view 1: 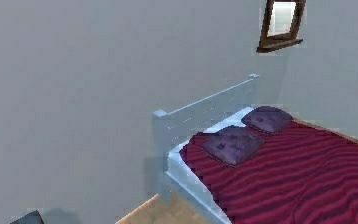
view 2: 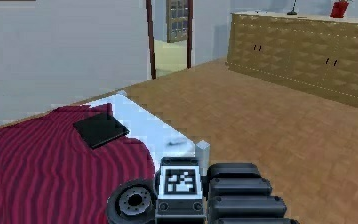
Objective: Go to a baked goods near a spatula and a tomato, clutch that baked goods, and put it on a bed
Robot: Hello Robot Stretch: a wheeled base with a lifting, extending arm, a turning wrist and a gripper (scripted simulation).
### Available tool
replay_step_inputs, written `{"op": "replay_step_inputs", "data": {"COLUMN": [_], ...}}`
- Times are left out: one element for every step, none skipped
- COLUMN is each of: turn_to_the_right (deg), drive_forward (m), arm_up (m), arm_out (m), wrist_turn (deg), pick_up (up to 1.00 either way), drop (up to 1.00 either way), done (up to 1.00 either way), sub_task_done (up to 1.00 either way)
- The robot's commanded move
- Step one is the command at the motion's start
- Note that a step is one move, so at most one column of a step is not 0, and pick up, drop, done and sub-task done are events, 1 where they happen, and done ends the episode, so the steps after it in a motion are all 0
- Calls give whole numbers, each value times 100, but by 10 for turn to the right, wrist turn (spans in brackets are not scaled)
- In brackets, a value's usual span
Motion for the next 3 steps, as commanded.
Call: {"op": "replay_step_inputs", "data": {"turn_to_the_right": [0,450,450], "drive_forward": [10,0,0], "arm_up": [0,0,0], "arm_out": [0,0,0], "wrist_turn": [0,0,0], "pick_up": [0,0,0], "drop": [0,0,0], "done": [0,0,0], "sub_task_done": [0,0,0]}}
